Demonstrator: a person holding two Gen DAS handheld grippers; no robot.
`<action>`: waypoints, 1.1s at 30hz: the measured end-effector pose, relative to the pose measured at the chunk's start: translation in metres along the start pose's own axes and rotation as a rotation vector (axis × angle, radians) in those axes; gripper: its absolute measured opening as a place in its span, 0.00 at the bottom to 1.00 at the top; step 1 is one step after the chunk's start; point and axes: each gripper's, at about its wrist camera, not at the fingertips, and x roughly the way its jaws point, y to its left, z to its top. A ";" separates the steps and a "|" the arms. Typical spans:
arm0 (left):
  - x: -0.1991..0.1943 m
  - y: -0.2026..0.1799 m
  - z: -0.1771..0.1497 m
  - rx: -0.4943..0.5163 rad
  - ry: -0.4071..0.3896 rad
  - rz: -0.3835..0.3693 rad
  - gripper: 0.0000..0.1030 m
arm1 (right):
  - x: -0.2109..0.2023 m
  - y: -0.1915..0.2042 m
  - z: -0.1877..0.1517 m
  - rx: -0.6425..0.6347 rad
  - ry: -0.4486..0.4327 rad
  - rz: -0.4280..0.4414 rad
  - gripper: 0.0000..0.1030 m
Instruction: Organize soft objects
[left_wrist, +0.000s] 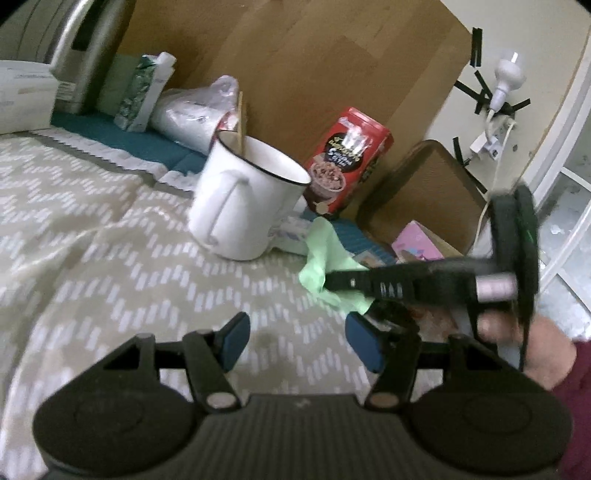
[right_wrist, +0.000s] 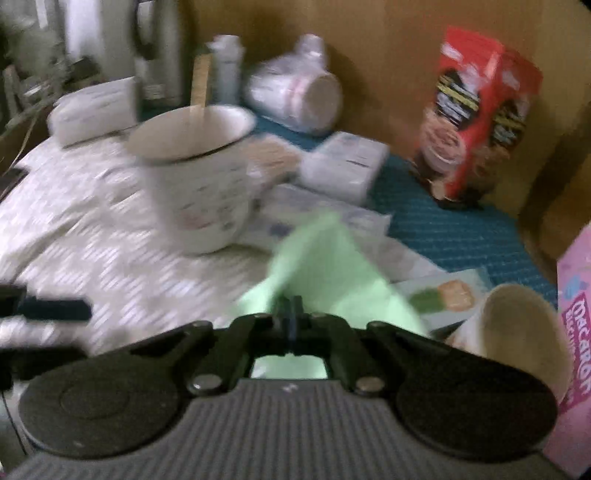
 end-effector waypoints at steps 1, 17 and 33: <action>-0.004 0.001 0.000 -0.004 0.006 0.008 0.55 | -0.006 0.009 -0.009 -0.011 -0.013 0.014 0.02; -0.021 -0.022 0.000 0.043 0.102 -0.008 0.55 | 0.027 -0.015 0.011 -0.056 -0.087 -0.101 0.61; 0.001 -0.031 -0.001 0.035 0.206 -0.089 0.50 | -0.087 0.047 -0.105 0.057 -0.212 0.026 0.13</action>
